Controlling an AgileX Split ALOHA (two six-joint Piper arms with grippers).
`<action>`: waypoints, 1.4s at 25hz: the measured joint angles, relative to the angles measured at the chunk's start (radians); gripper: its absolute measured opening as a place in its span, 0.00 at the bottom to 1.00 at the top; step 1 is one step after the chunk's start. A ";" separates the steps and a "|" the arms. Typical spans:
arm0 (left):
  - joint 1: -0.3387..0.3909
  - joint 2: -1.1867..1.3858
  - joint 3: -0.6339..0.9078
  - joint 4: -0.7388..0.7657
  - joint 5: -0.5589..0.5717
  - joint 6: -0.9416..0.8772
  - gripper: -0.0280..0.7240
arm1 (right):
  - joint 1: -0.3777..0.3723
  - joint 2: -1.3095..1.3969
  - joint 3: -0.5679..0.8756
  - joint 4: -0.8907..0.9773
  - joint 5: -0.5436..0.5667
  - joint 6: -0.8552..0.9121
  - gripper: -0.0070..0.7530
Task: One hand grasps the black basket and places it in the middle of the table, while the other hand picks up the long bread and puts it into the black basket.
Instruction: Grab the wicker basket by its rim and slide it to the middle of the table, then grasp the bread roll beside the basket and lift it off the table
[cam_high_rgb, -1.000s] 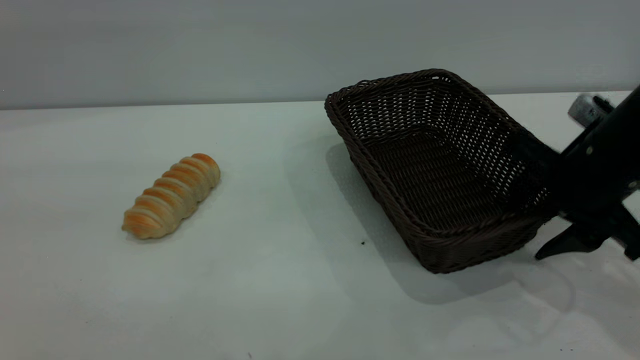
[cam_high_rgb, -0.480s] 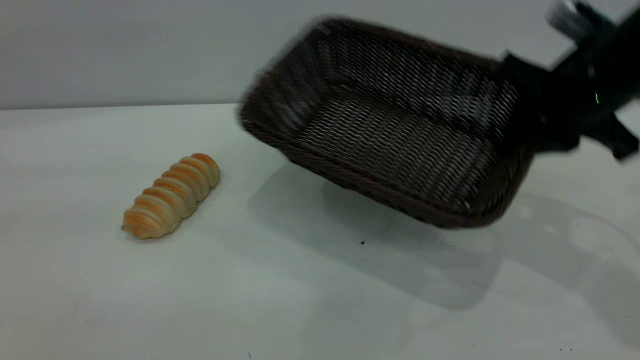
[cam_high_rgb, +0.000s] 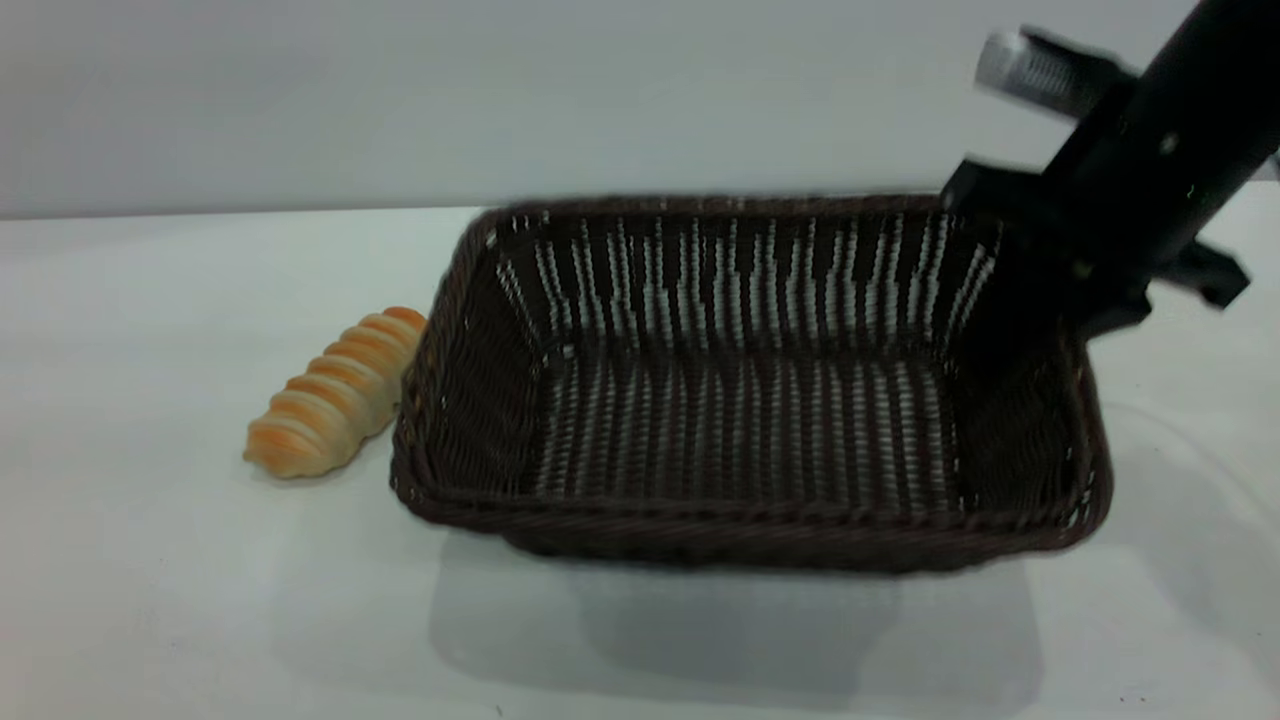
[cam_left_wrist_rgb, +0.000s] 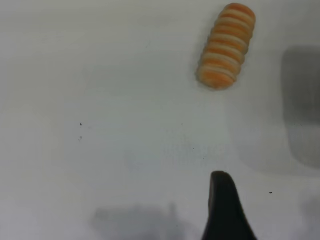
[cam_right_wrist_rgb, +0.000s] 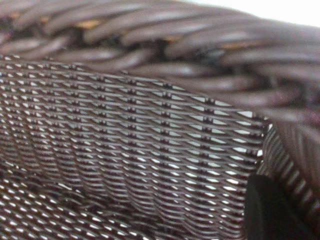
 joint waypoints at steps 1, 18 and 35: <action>0.000 0.000 0.000 0.000 0.000 0.000 0.68 | 0.012 0.019 0.000 -0.001 -0.004 0.001 0.13; 0.000 0.000 0.000 0.000 0.000 0.000 0.68 | 0.054 0.138 -0.197 -0.090 0.179 0.006 0.61; 0.000 0.096 -0.011 -0.036 0.002 0.048 0.68 | -0.073 -0.078 -0.450 -0.526 0.556 0.141 0.71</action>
